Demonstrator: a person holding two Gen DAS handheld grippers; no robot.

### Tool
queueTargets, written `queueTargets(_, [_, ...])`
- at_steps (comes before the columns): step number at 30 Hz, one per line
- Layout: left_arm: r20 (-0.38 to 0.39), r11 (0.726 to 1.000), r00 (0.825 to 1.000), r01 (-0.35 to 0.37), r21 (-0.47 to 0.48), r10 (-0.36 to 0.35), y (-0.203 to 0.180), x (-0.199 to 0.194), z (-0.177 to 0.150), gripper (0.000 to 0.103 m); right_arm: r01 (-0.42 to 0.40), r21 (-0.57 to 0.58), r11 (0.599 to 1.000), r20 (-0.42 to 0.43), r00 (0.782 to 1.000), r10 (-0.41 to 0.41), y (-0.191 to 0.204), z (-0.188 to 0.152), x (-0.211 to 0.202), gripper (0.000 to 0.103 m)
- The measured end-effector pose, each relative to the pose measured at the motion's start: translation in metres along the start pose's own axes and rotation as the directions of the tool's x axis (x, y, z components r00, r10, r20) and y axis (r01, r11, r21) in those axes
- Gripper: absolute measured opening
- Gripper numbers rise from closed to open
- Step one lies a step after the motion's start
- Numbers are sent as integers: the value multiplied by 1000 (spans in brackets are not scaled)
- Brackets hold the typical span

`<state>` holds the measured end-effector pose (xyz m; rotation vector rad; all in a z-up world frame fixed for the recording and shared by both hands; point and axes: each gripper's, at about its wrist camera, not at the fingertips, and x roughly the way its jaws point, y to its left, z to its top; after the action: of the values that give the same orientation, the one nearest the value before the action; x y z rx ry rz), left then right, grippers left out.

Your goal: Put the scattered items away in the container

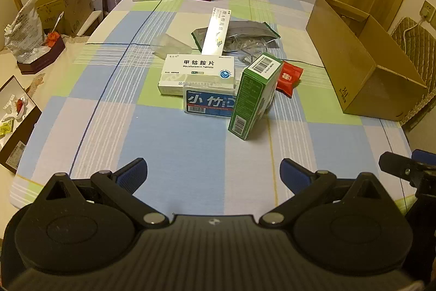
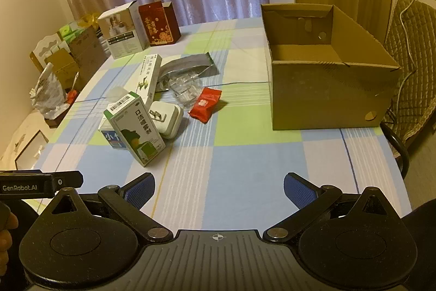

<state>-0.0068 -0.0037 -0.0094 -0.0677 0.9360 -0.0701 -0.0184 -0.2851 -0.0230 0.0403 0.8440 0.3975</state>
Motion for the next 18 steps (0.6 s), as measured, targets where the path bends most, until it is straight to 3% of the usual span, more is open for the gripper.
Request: queueTargets(18, [6, 1000, 1000, 3, -3, -3, 1, -2, 2, 102, -9, -22, 1000, 9, 1000, 9, 5, 3, -3, 103])
